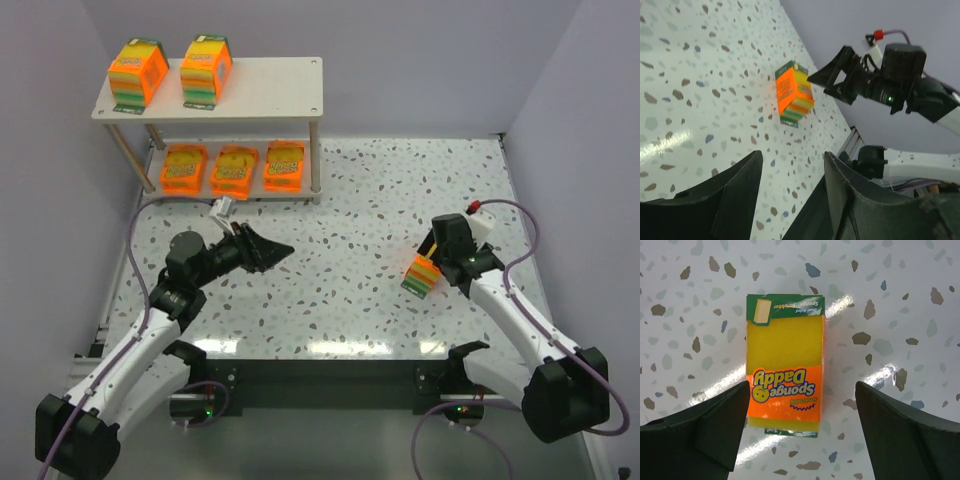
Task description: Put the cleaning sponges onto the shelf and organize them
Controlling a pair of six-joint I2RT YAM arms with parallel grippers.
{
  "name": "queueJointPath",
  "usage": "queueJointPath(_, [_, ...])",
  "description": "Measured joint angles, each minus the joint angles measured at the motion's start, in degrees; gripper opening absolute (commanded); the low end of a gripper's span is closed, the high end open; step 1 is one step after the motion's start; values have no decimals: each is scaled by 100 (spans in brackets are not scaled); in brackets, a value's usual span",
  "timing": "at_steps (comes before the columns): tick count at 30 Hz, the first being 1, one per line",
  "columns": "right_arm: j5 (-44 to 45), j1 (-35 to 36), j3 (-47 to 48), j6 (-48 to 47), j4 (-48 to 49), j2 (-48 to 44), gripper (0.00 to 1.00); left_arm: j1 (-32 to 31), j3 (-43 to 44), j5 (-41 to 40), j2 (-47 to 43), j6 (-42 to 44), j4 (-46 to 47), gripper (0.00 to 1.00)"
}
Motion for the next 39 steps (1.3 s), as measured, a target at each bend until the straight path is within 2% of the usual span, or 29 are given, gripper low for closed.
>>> queueJointPath(4, [-365, -511, -197, 17, 592, 365, 89, -332, -435, 74, 35, 175, -120, 56])
queueJointPath(10, [-640, -640, -461, 81, 1381, 776, 86, -645, -841, 61, 127, 304, -79, 54])
queueJointPath(17, [-997, -675, -1502, 870, 2876, 518, 62, -789, -1102, -221, 203, 455, -68, 50])
queueJointPath(22, [-1244, -625, -2188, 1589, 4142, 400, 57, -846, -1333, -470, 474, 463, -76, 48])
queueJointPath(30, [-1305, 796, -2225, 2898, 4658, 732, 62, -984, -1338, -750, 953, 503, 31, 47])
queueJointPath(39, [-1241, 2378, -1475, 4245, 4603, 1738, 71, -1220, -1156, -1121, 1714, 439, 308, 49])
